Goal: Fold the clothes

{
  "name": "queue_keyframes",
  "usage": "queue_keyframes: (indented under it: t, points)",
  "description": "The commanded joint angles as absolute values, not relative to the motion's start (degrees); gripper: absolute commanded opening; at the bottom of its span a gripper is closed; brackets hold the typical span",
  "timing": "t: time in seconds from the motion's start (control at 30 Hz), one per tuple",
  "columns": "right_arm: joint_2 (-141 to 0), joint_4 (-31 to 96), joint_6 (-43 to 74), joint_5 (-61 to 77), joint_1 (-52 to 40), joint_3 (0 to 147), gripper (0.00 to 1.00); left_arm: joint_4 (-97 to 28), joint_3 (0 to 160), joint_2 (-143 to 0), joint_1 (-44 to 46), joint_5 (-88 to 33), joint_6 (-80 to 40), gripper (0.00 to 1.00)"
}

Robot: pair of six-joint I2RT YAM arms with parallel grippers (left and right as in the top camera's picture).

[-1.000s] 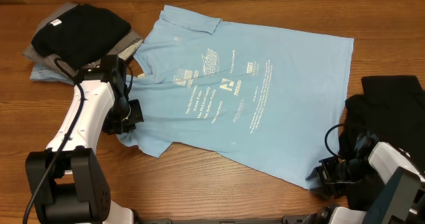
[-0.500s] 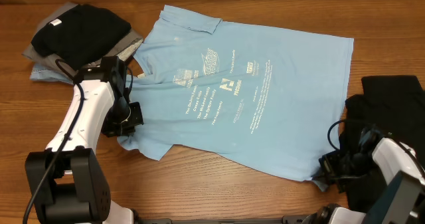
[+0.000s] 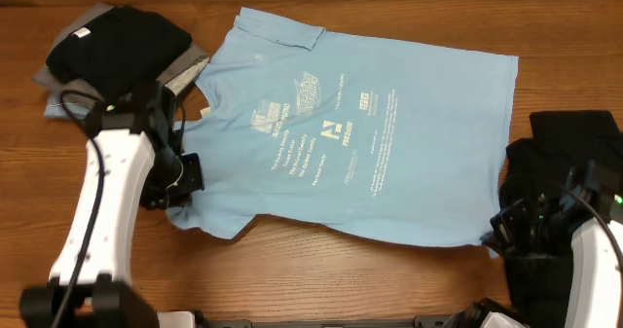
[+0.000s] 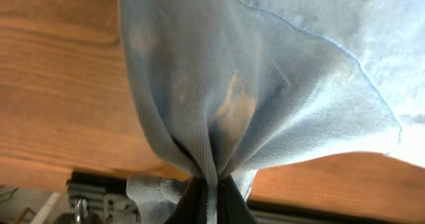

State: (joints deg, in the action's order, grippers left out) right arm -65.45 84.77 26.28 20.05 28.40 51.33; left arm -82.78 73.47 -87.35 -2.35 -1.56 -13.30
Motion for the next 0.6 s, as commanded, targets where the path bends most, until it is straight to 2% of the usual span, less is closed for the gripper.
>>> queue_keyframes:
  t: [0.0,0.27,0.4,0.57]
  points:
    - [-61.54,88.62,23.83,19.31,28.18,52.64,0.04,-86.15,74.74,-82.19,-2.35,-1.96,-12.43,0.04]
    - [-57.6,91.55,23.57,19.35,28.21,54.54,0.04,-90.61,74.74,-77.23,-2.33,0.38,-12.43,0.04]
    - [-58.65,87.07,24.25,19.38,28.21,55.05,0.04,-87.88,74.74,-77.19,-2.33,1.1,-12.4,0.04]
    - [-64.12,77.32,26.35,21.91,28.18,55.05,0.04,-78.59,74.72,-77.87,-2.33,0.99,-12.4,0.05]
